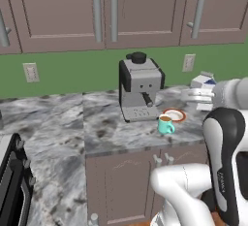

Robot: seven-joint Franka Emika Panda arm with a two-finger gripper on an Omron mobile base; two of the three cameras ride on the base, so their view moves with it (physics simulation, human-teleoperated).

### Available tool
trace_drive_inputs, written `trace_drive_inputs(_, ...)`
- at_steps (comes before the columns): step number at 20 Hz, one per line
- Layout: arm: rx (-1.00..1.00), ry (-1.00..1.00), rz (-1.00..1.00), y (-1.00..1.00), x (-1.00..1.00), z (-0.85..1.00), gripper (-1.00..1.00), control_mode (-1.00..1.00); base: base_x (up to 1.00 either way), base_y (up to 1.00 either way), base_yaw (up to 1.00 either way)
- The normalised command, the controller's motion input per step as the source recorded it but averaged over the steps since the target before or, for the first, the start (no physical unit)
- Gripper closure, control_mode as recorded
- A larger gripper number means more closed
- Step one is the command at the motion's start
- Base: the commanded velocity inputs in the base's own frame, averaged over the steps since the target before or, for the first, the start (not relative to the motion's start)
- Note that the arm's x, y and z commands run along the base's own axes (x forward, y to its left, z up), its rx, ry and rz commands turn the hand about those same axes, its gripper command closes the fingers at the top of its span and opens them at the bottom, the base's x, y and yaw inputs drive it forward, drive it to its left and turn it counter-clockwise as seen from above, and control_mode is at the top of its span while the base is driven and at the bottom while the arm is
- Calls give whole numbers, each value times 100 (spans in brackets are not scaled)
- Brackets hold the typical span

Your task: Take a sugar cube from the saucer and place it inside the coffee. Then, grab milk from the fridge and place it next to the coffee on the counter to sweeten the coffee.

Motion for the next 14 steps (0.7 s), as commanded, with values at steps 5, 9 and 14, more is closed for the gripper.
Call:
trace_drive_inputs(5, 2, 12, 25, -67, 20, -6, 100, -100, 0, 0, 0)
trace_drive_inputs(9, 6, 11, 40, -79, 2, -10, 100, -100, 0, 0, 0)
trace_drive_inputs(14, 4, 14, 39, -57, 15, -24, 100, -100, 0, 0, 0)
